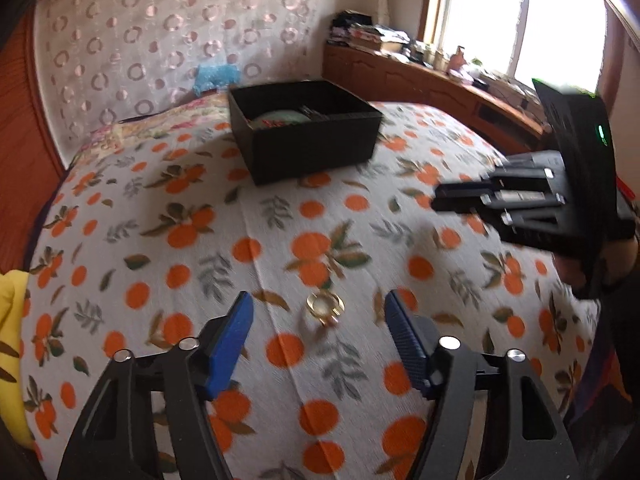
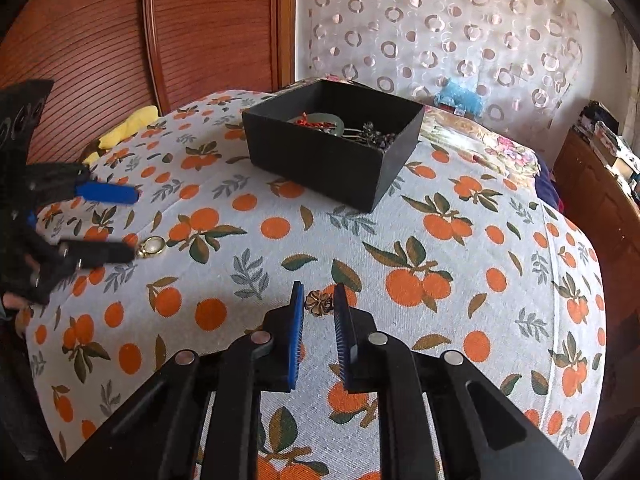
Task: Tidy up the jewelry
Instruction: 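Return left tool to the gold ring and grasp it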
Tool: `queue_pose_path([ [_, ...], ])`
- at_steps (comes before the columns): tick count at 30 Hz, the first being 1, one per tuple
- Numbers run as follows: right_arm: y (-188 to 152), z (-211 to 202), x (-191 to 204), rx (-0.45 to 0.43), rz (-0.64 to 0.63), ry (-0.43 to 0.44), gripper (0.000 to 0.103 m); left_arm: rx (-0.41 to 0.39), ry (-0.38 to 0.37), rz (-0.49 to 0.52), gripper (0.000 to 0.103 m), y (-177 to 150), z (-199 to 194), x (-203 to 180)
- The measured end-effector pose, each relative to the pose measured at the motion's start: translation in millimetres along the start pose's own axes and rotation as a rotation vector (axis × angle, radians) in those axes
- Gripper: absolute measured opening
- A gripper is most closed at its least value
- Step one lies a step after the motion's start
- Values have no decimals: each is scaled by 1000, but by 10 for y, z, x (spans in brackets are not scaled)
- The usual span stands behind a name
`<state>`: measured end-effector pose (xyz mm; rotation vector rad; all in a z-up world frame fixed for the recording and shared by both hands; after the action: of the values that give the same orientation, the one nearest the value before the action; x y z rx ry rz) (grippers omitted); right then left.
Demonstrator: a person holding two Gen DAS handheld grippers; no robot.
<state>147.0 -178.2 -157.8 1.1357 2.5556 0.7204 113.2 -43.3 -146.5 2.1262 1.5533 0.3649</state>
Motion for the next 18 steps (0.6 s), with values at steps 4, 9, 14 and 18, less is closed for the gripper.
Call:
queue_pose_path([
  [4,23,-10,23,-2,-7,-3,16,20,2,9,52,-69,56,-44],
  [9,14,-2,50,2,-14,-7,16,18,8,18,51,-59,70,-71],
  [14,11,4,60,3,-18,-10,16,19,24,22,37,-13,111,-67],
  [18,3,10,70,2,-20,-10,16,18,43,28,18,5,118,-60],
])
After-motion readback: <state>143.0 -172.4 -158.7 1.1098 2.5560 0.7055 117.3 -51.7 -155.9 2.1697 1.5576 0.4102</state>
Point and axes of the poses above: each gripper's, at about its wrist camera, not at the fingertips, and z roughly the way its jaws point, x to its left, y to its top, the point moved 9 cm from there along z, roughly the way its jaws point, and after that the axes turned 10 degrees about x, right-handed, at the moved point
